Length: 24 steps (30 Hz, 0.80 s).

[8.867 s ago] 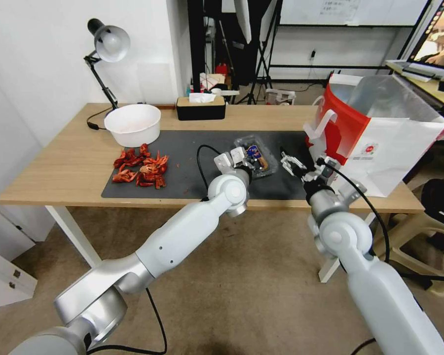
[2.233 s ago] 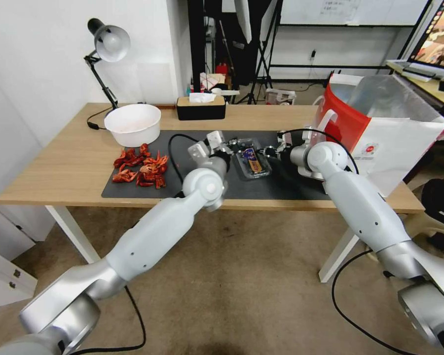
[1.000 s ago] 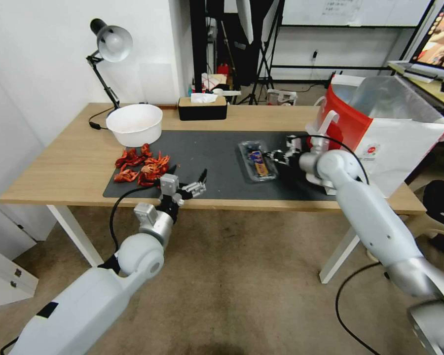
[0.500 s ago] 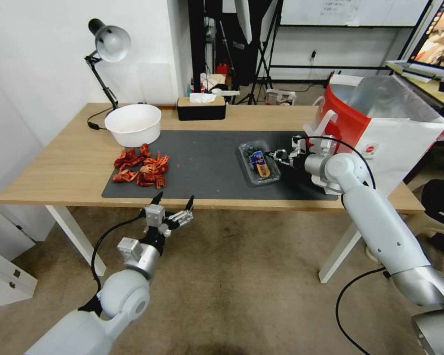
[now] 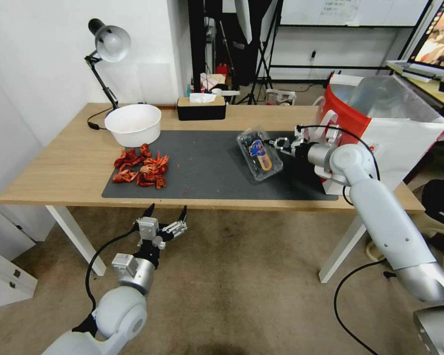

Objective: Close the takeout container lid, then place the container into the takeout bag.

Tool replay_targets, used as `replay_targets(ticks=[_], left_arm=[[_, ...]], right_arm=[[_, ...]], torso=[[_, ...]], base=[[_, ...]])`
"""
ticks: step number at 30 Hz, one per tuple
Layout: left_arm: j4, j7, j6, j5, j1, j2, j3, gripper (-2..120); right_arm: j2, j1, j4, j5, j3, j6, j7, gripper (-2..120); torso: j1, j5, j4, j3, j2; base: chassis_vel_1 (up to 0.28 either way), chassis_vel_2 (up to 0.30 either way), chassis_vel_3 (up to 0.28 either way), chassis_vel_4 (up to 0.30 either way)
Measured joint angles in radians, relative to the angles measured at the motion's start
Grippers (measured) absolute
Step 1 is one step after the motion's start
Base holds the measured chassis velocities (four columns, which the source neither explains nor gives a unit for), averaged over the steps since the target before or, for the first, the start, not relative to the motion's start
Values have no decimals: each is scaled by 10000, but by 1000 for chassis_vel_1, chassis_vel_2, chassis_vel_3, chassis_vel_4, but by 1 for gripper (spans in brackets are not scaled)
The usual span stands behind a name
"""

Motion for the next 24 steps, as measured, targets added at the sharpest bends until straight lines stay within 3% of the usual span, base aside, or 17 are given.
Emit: replay_targets(ticks=[13, 24], left_arm=[[58, -29, -187, 219, 247, -196, -145, 100], [60, -60, -193, 209, 227, -272, -151, 100]], right_arm=[[-679, 979, 1204, 774, 510, 592, 566, 0], [-1505, 2032, 1375, 1137, 976, 1296, 1412, 0]], torso=[[0, 0, 0, 0, 0], [0, 2, 0, 0, -2]], base=[[0, 0, 0, 0], [0, 0, 0, 0]])
